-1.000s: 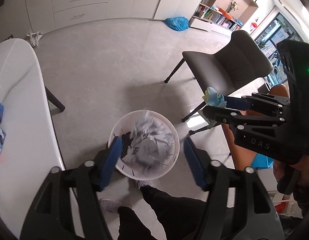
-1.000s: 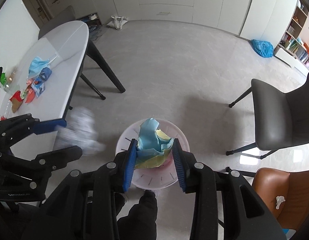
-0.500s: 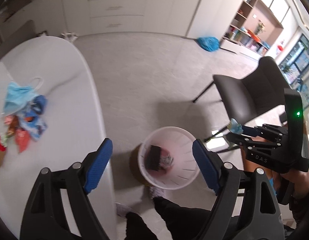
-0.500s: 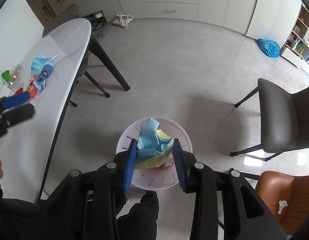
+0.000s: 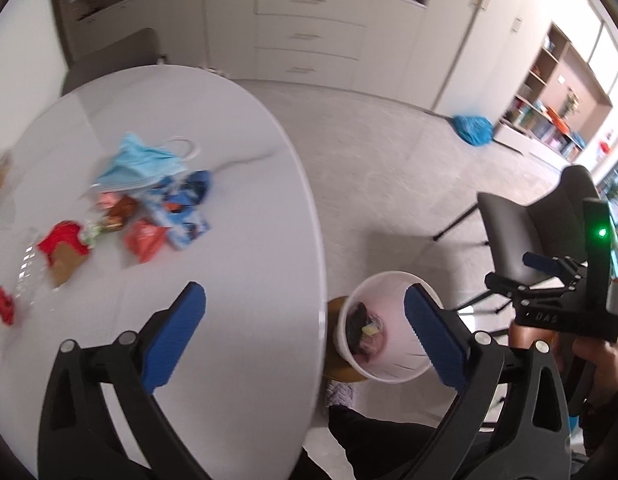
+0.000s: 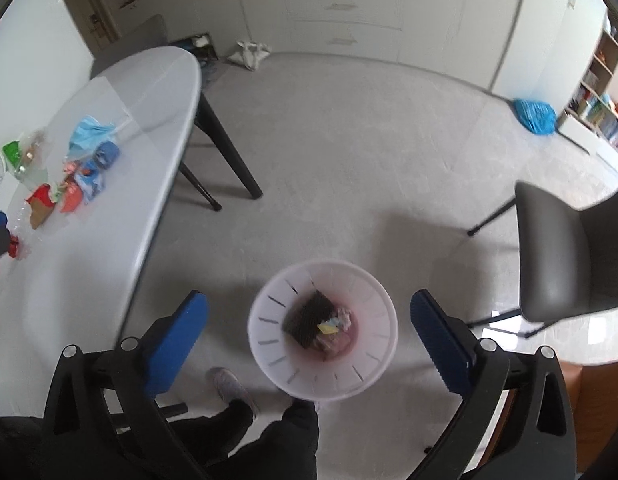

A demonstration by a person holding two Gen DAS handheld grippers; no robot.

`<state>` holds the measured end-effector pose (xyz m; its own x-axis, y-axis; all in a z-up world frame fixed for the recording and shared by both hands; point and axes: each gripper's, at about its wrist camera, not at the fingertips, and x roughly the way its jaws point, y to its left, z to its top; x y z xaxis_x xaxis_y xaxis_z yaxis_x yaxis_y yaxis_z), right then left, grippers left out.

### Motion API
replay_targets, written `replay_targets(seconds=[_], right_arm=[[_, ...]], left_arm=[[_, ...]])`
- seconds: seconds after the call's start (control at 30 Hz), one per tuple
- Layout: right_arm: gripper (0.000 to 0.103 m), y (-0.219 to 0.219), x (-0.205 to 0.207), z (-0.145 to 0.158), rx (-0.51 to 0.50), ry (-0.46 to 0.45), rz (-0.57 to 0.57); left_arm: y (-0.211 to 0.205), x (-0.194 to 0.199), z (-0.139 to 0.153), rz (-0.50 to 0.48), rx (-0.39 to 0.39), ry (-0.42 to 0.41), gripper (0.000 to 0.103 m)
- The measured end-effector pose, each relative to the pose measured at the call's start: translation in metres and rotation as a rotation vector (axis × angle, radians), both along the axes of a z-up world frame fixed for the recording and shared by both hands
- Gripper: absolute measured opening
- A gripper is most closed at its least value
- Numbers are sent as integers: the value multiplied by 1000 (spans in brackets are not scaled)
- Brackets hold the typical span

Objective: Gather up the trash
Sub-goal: 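Bring both open tools back over the table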

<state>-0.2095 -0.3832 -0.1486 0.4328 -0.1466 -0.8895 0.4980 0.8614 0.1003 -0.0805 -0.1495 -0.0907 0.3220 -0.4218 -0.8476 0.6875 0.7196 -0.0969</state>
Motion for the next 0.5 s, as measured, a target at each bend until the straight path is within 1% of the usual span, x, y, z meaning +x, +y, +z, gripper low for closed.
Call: replay_targets(seconds=[0.23,0.5], right_arm=[[101,44,51,27,-26,-69,158],[101,99,99,39,-32,-96,325]], left_arm=[[55,16,12,133,-21,-41,95],[116,38,14,298,-25,-59,95]])
